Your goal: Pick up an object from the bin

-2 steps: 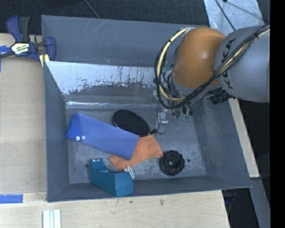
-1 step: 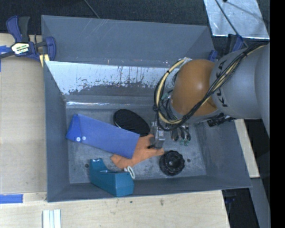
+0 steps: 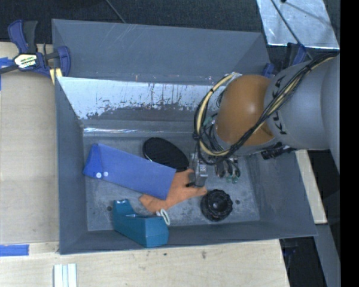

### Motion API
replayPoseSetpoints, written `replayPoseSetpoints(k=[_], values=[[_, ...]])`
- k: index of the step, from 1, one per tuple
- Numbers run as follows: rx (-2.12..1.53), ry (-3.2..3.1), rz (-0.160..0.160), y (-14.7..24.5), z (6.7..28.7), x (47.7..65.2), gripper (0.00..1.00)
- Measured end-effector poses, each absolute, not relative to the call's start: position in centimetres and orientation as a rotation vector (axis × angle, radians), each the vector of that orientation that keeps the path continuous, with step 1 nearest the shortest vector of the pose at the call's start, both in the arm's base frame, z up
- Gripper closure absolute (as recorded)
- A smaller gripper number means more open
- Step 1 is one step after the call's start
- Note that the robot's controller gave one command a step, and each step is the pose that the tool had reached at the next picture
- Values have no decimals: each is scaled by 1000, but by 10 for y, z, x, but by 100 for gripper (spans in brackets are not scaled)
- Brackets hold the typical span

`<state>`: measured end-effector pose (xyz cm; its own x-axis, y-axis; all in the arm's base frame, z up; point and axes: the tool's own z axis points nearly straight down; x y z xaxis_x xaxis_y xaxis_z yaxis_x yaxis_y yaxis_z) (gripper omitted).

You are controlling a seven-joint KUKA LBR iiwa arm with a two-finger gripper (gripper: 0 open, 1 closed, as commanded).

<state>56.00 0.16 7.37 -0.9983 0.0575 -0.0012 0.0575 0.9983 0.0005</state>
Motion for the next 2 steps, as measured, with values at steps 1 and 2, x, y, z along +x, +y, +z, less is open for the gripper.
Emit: replayPoseSetpoints(k=[1, 2], values=[[190, 3134, 0, -13, 274, 588, 100], [197, 3132, 0, -14, 290, 590, 100]])
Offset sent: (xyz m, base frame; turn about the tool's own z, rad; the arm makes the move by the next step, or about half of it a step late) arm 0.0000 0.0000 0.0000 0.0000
